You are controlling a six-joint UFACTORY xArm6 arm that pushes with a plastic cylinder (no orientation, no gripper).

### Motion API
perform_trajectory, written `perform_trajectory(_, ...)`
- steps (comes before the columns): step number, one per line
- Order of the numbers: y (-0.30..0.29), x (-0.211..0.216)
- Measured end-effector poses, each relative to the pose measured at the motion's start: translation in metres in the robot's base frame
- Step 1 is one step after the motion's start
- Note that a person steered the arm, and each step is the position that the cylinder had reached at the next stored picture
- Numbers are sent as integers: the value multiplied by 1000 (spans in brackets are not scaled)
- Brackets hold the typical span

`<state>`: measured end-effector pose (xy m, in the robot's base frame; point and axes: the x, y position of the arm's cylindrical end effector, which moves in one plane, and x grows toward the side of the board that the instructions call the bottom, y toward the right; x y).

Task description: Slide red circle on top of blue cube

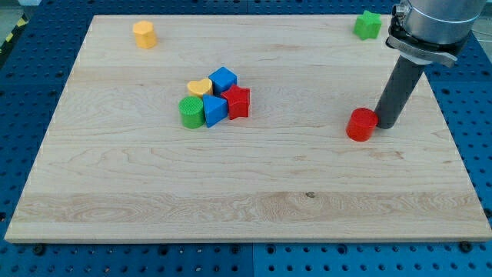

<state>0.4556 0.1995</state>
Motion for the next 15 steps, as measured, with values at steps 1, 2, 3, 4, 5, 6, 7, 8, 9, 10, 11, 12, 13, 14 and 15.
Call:
perform_trajectory(1, 22, 13)
perform_trajectory(2, 22, 54)
perform_trajectory(3, -2, 57)
perform_trajectory(4, -4, 37)
perform_trajectory(5, -4, 24)
perform_trajectory(6, -20, 23)
perform_trajectory(7, -62, 22)
perform_trajectory(8, -65, 2)
perform_trajectory(9, -66, -12)
perform_trajectory(10, -76, -21)
perform_trajectory(11, -88, -26)
perform_trajectory(12, -95, -29)
perform_trajectory(13, -109, -49)
perform_trajectory(14, -114, -64)
perform_trajectory(15, -127, -77)
